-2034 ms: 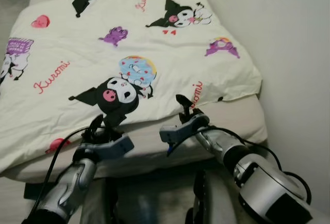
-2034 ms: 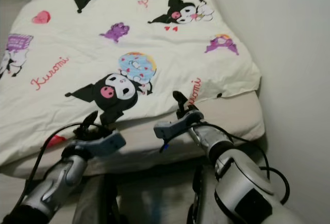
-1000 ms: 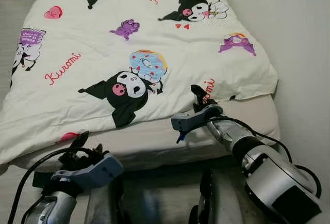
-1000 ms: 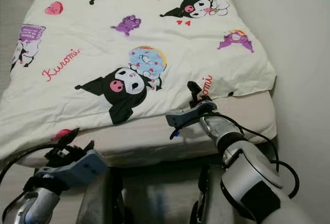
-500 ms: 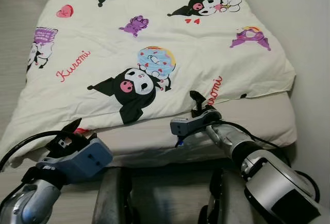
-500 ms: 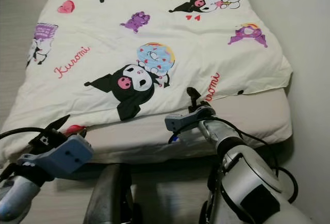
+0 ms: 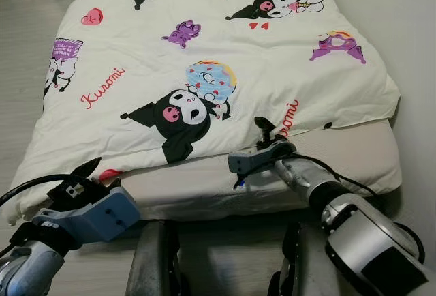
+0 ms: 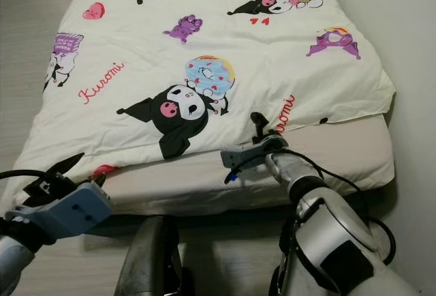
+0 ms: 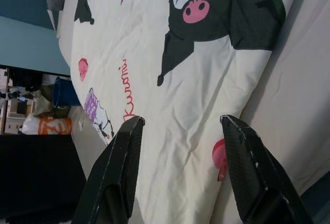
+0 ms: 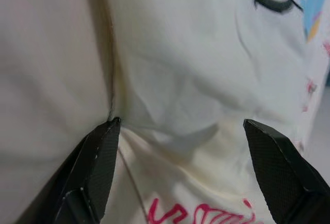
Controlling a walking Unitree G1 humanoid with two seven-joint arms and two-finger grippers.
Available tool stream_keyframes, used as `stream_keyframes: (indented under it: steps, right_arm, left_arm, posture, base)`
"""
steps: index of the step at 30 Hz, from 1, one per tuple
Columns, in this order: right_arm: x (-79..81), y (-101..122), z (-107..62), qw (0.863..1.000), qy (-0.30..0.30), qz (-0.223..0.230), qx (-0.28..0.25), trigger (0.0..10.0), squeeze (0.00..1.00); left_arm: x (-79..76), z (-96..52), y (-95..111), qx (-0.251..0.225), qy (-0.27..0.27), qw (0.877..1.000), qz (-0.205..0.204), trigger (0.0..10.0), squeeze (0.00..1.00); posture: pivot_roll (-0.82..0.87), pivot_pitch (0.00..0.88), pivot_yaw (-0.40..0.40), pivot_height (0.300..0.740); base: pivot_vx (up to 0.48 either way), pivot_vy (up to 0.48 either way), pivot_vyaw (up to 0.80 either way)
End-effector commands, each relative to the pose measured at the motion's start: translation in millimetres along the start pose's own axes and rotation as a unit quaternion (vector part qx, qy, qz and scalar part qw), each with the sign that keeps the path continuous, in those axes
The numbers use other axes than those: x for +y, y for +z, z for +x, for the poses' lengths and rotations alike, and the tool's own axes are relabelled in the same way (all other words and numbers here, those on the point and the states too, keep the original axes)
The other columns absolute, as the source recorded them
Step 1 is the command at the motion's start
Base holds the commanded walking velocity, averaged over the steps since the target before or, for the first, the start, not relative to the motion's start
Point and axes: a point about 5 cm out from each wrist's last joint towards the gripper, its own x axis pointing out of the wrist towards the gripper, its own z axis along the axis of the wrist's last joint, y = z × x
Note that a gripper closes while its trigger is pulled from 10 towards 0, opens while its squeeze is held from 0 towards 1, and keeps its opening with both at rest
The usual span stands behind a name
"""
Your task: Clean up the room
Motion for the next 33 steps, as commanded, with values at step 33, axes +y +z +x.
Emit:
stream_keyframes:
  steps: [33]
  right_arm:
    - [25.1,-17,-7.8,0.995,0.012,-0.078,0.056,10.0,0.00]
  left_arm:
    - [-3.1,-1.8,12,-0.021,-0.008,1.000,0.011,10.0,0.00]
  posture:
    - [0.44,0.491,0.103,0.522]
  base:
    - [0.000,0.000,0.00]
